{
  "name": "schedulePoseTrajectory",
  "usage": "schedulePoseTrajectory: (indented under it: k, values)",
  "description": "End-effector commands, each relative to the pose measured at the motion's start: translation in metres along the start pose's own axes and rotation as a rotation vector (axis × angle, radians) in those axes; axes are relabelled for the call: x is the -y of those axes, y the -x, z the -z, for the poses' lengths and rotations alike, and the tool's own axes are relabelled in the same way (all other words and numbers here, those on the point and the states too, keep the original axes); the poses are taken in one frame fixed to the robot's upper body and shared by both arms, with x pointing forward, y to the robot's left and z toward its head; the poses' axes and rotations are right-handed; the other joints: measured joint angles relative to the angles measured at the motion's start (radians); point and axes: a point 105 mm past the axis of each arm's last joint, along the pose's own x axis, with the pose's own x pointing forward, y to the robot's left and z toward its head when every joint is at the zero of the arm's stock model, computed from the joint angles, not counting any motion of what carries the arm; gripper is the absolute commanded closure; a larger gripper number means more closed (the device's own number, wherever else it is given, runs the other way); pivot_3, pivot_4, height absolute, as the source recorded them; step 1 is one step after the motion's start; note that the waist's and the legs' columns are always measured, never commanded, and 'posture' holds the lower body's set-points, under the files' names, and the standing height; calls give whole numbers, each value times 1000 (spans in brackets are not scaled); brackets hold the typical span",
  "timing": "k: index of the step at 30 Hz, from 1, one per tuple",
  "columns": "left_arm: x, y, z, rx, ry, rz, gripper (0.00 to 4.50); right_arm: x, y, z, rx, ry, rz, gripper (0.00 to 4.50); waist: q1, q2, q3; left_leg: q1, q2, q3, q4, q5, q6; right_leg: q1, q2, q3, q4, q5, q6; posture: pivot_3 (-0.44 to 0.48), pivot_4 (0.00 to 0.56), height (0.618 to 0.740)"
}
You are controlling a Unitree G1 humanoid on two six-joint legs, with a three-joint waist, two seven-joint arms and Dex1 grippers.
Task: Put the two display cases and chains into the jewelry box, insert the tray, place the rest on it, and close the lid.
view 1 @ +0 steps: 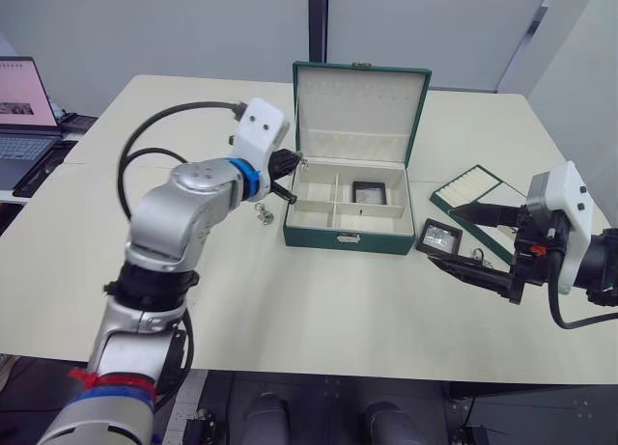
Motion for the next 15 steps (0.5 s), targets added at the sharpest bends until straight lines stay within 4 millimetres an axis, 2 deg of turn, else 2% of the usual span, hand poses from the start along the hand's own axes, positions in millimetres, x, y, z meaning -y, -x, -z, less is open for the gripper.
schedulePoseTrajectory:
  k: [1, 9, 15]
  values:
    - [0, -14, -11, 24, -27, -18, 4468, 0, 3, -8, 23, 39, 19, 0, 0, 0, 0, 0, 0, 0, 0, 0, 0, 0, 0, 0, 0, 0, 0, 0, 150, 740]
    - [11, -52, -11, 24, -48, -1, 4468, -1, 3, -8, 18, 40, 24, 0, 5, 0, 0, -3, 0, 0, 0, 0, 0, -3, 0, 0, 0, 0, 0, 0, 150, 740]
    - [11, -64, -7, 4, -79, -8, 4468, 0, 5, -8, 11, 44, 31, 0, 5, 0, 0, -4, 0, 1, 0, 0, 0, -4, 0, 0, 1, 0, 0, 0, 150, 740]
